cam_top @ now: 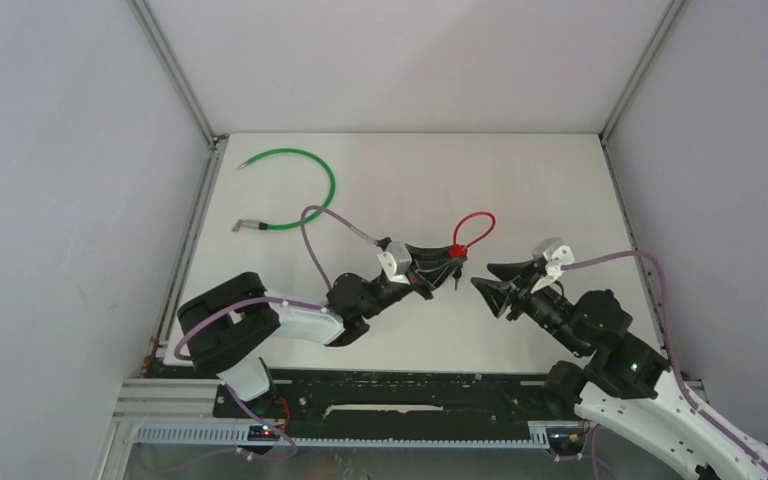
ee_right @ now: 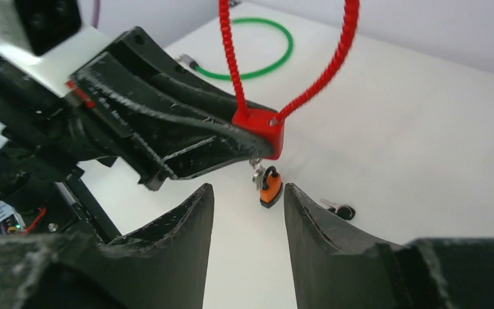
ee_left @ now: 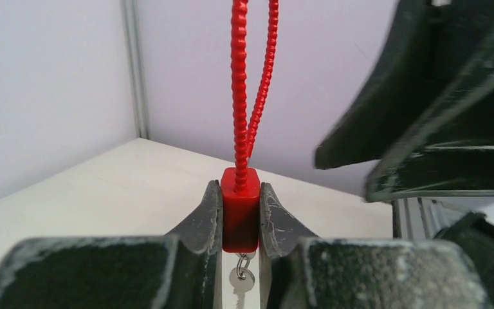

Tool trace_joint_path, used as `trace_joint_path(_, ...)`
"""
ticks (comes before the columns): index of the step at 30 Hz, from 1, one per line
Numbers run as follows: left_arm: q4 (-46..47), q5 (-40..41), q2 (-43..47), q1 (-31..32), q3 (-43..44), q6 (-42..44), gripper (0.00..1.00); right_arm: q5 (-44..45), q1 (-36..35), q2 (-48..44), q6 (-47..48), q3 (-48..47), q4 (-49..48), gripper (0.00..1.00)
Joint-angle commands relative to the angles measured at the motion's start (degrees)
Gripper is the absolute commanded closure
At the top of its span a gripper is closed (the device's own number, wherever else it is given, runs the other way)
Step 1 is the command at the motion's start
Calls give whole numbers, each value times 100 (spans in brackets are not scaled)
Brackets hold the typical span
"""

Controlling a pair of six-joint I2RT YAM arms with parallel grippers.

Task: Lock with the key
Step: Lock the lock.

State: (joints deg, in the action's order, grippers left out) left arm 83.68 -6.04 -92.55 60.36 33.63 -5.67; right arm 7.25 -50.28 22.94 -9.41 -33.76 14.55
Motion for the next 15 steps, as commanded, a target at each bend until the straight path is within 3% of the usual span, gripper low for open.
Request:
trace_joint_path(1,755,962,263,-4,160,-443,100,-214,-23,-565,170,217,-398,53)
trace_joint_path(6,755,1556,346,-6,118,-1063,100,-176,-18,-1113,118,945,-1207,58)
trace_joint_path(15,755,1211,336,-6,188,-1309,100,-135,-18,-1126,421,2734,-4556,67)
